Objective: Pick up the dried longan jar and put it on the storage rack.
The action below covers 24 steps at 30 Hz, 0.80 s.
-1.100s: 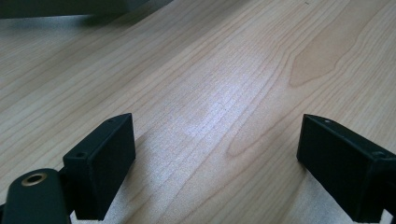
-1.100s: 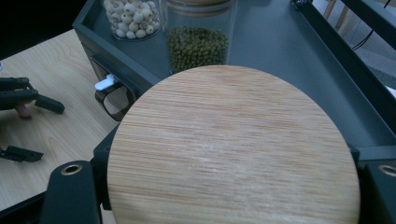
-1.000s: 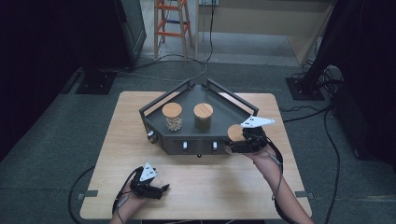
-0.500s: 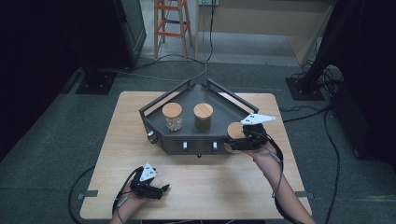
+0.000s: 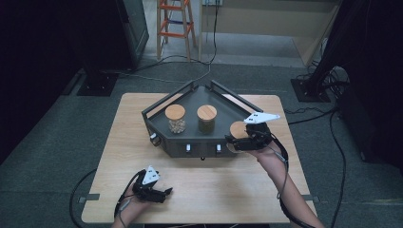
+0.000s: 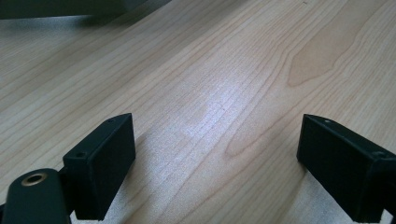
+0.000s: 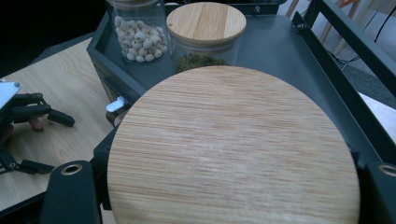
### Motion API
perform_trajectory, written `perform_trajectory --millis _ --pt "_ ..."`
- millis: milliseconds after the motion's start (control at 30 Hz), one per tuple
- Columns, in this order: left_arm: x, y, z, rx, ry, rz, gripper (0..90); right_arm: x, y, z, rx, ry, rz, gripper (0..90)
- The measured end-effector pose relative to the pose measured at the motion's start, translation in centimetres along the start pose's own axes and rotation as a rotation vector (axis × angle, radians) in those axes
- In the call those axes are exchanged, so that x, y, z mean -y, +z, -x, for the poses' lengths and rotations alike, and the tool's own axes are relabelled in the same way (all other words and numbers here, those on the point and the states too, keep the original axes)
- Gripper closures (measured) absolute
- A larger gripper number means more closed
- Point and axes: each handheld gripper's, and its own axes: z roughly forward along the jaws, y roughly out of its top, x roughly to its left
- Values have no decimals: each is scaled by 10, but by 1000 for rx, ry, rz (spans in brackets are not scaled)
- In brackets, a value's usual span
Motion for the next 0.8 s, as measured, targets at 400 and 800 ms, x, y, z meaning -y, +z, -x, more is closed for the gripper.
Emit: perform_trajectory --millis 400,800 --pt "0 0 0 0 -1 0 115 -10 3 3 1 7 2 255" --pt "0 0 0 0 1 -2 115 -16 10 10 10 36 15 255"
